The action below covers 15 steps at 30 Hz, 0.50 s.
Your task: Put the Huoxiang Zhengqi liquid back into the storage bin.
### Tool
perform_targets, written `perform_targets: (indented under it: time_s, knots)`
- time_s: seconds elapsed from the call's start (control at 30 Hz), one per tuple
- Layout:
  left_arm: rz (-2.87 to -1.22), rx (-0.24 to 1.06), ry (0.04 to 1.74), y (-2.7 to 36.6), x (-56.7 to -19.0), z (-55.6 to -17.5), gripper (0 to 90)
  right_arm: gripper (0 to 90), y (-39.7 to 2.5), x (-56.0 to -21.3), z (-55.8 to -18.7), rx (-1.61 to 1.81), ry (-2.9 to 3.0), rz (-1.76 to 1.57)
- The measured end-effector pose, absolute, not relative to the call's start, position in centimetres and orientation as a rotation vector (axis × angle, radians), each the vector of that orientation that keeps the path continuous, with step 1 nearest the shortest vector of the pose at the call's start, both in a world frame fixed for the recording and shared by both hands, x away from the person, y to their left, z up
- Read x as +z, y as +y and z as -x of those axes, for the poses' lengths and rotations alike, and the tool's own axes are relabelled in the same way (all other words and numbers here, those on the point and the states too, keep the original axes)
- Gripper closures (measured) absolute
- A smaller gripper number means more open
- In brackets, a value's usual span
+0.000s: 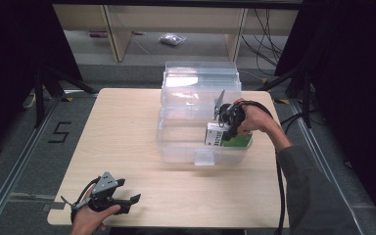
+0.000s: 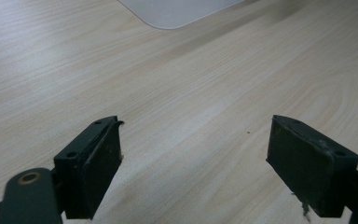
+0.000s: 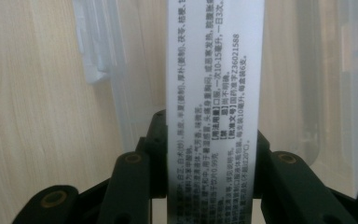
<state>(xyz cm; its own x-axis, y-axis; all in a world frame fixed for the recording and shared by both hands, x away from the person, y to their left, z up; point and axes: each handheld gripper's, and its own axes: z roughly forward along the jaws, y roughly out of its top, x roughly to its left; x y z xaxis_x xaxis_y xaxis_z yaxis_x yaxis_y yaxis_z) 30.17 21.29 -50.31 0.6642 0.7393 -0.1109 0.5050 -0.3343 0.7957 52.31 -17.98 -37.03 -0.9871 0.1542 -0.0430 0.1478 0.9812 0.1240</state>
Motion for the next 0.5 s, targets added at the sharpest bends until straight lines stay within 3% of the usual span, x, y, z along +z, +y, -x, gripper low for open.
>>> perform_targets:
  time_s: [0.5]
  knots:
    - [-1.985, 0.347, 0.984, 21.4, -50.3, -30.2, 16.9, 64.6, -18.3, -39.4, -52.6, 0.218, 3.100, -0.242]
